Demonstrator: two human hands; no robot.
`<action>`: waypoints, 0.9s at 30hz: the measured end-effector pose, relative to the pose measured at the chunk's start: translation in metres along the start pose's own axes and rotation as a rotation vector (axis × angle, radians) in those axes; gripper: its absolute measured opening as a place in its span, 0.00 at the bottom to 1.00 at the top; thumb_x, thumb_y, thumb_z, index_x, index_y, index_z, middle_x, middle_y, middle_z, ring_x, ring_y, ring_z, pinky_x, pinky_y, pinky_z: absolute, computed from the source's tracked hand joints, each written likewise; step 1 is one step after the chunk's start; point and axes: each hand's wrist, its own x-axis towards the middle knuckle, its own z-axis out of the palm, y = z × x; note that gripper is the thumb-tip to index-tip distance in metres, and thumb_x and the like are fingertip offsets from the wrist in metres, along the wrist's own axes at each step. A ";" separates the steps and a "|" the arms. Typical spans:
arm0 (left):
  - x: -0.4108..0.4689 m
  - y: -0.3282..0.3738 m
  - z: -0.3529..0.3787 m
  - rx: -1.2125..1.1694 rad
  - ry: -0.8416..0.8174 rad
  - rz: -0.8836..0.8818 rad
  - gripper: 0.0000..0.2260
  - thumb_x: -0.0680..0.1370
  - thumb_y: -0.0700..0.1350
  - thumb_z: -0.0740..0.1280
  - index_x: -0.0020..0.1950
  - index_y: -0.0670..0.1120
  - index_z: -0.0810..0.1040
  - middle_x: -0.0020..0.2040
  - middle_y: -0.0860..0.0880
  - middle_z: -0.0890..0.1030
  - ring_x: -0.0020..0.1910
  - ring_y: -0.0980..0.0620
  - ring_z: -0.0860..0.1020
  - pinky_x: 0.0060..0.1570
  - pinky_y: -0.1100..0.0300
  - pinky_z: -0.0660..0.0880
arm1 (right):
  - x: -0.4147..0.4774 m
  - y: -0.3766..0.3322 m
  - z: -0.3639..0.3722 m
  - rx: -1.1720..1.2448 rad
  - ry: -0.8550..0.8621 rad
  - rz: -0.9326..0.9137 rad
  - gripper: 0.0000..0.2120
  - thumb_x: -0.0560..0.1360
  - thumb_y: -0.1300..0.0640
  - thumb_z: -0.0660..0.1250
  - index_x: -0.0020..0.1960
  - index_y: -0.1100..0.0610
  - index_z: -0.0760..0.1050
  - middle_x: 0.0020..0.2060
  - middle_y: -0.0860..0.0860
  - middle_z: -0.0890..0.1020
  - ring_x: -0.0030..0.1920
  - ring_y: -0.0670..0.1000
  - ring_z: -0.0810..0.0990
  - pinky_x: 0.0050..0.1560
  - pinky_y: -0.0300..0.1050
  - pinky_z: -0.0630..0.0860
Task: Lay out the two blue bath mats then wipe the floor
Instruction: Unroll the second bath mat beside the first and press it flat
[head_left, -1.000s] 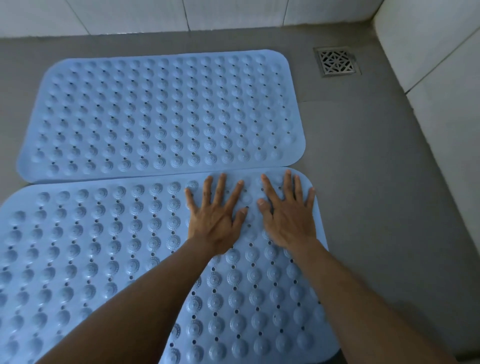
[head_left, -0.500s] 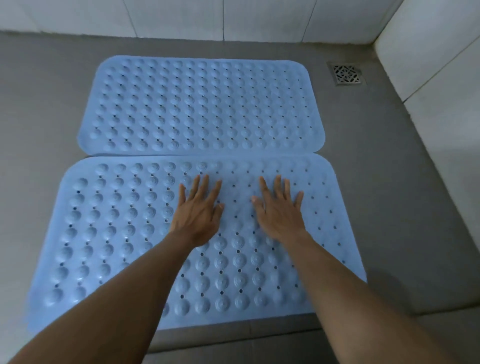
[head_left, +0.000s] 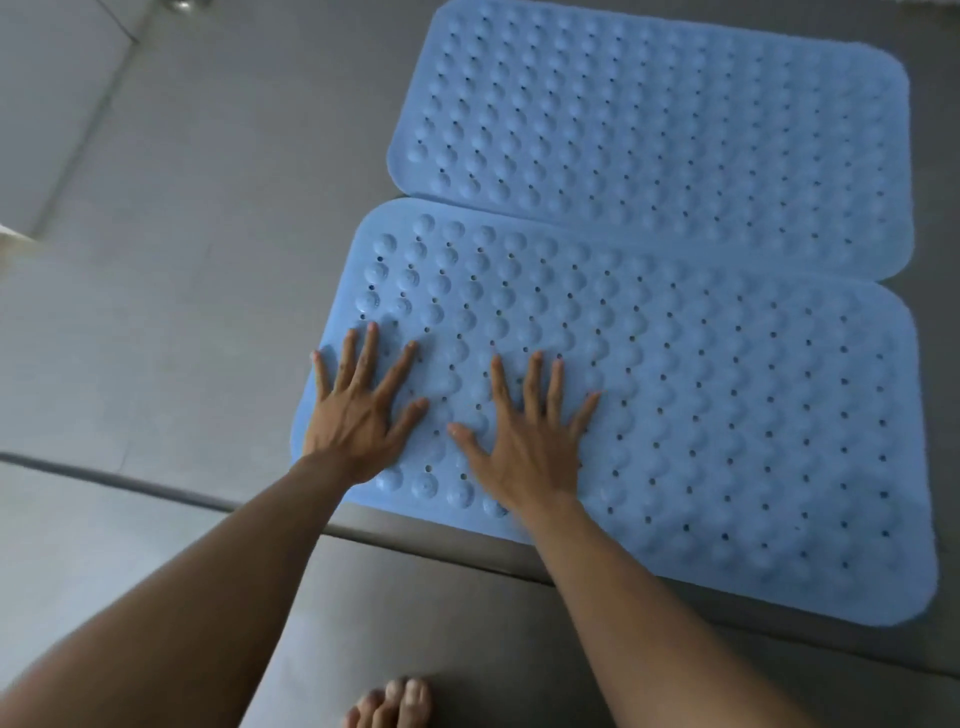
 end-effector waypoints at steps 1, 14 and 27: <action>-0.002 -0.004 0.001 0.003 -0.002 -0.010 0.32 0.78 0.70 0.42 0.80 0.62 0.41 0.82 0.45 0.40 0.80 0.41 0.39 0.75 0.36 0.39 | -0.003 -0.004 0.003 -0.004 0.007 0.009 0.43 0.74 0.23 0.42 0.81 0.44 0.37 0.81 0.58 0.40 0.80 0.62 0.37 0.70 0.77 0.36; 0.002 -0.008 0.010 -0.045 0.026 -0.044 0.29 0.81 0.66 0.45 0.81 0.60 0.45 0.82 0.46 0.42 0.80 0.43 0.42 0.78 0.42 0.42 | 0.001 -0.011 0.010 -0.022 0.035 0.039 0.29 0.81 0.31 0.44 0.79 0.34 0.46 0.82 0.54 0.44 0.80 0.62 0.40 0.71 0.77 0.42; 0.004 -0.012 0.007 -0.083 0.059 -0.023 0.30 0.80 0.65 0.51 0.81 0.60 0.48 0.82 0.46 0.47 0.80 0.42 0.47 0.77 0.41 0.46 | 0.002 -0.008 0.015 0.025 0.116 0.048 0.28 0.79 0.35 0.55 0.78 0.37 0.58 0.81 0.54 0.54 0.80 0.62 0.49 0.72 0.76 0.45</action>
